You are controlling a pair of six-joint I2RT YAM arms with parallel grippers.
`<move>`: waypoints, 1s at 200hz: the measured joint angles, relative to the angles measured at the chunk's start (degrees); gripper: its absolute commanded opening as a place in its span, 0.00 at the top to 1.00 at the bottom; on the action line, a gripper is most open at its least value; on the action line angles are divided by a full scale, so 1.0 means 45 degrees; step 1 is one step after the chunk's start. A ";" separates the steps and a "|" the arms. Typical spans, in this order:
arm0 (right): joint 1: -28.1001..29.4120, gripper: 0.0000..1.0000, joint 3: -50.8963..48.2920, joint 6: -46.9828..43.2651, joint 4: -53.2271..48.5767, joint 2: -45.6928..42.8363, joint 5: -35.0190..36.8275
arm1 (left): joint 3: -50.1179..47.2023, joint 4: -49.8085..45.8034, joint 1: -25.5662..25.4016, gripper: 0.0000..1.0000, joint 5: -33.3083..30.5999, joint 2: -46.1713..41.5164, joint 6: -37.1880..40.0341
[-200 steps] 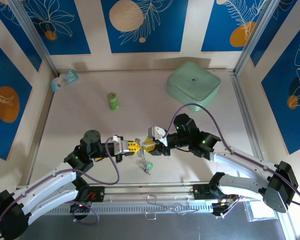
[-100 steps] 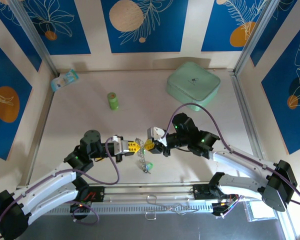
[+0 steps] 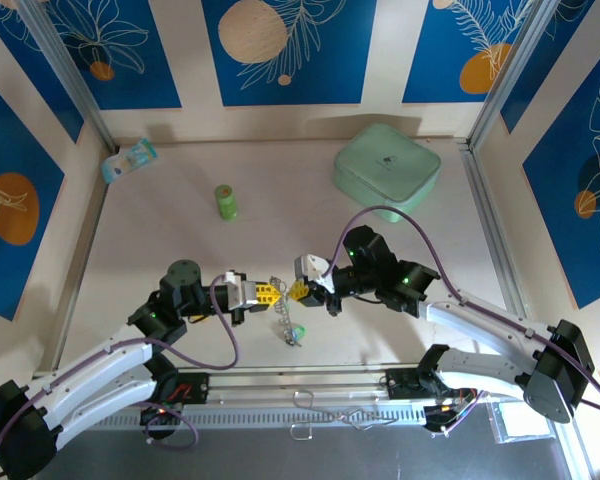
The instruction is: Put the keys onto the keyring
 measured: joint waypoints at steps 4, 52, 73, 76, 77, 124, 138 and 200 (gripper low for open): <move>-0.0005 0.95 0.0000 0.0000 -0.0010 0.0049 0.0000 | 0.0000 0.0010 0.0000 1.00 0.0000 0.0000 0.0000; -0.0005 0.82 0.0000 0.0039 0.0024 0.0316 0.0000 | 0.0000 0.0117 0.0000 1.00 0.0005 0.0000 0.0005; -0.0029 0.67 -0.0083 0.0068 0.0257 0.0151 -0.0019 | 0.0000 0.0185 0.0000 1.00 0.0005 0.0005 0.0015; -0.0034 0.66 -0.0112 0.0194 0.0287 0.0097 -0.0015 | 0.0000 0.0180 0.0000 1.00 0.0000 0.0010 0.0019; -0.0034 0.66 -0.0117 0.0170 0.0311 0.0073 -0.0029 | 0.0000 0.0180 0.0000 1.00 0.0000 0.0010 0.0019; -0.0039 0.65 -0.0345 0.0204 0.1020 -0.0350 -0.0146 | 0.0000 0.0306 0.0000 1.00 0.0000 0.0199 0.0053; -0.0010 0.67 -0.0379 0.0204 0.1190 -0.0257 -0.0146 | 0.0000 0.0393 0.0000 1.00 0.0000 0.0253 0.0039; 0.0092 0.99 -0.0379 0.0282 0.1433 0.0316 -0.0117 | 0.0000 0.0495 0.0000 1.00 -0.0010 0.0267 -0.0015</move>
